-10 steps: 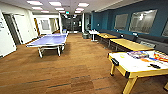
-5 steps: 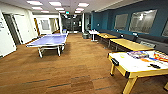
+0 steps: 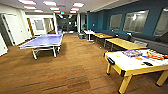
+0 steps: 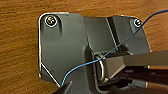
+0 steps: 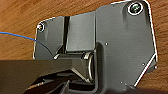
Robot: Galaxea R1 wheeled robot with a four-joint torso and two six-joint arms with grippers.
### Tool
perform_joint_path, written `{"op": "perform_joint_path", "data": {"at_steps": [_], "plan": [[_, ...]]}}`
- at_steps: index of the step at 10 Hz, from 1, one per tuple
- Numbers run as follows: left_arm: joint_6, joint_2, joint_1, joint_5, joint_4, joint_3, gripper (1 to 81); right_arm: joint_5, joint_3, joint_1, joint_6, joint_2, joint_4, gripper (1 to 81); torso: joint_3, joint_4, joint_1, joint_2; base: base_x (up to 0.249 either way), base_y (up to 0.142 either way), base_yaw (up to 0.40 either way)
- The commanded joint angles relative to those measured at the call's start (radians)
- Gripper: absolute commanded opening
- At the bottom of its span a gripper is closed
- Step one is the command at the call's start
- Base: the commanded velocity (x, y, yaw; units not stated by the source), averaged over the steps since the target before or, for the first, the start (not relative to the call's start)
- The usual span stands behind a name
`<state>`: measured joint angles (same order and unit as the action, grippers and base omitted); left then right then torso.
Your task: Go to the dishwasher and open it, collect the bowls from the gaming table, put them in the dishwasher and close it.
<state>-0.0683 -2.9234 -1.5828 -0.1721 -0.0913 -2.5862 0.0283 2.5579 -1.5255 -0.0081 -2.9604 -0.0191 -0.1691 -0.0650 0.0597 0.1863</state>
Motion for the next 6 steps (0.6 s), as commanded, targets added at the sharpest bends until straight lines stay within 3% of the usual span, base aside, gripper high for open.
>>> {"op": "perform_joint_path", "data": {"at_steps": [1, 6], "plan": [[0.004, 0.004, 0.053, 0.049, -0.01, 0.003, 81.1, -0.056, -0.006, 0.035, -0.004, -0.001, -0.01, 81.1, 0.0, 0.0, 0.0, 0.0, 0.0, 0.0, -0.4], [0.005, 0.004, 0.053, 0.049, -0.004, 0.003, 81.1, -0.054, -0.006, 0.032, 0.003, -0.002, 0.004, 81.1, 0.0, 0.0, 0.0, 0.0, 0.0, 0.0, -0.4]]}}
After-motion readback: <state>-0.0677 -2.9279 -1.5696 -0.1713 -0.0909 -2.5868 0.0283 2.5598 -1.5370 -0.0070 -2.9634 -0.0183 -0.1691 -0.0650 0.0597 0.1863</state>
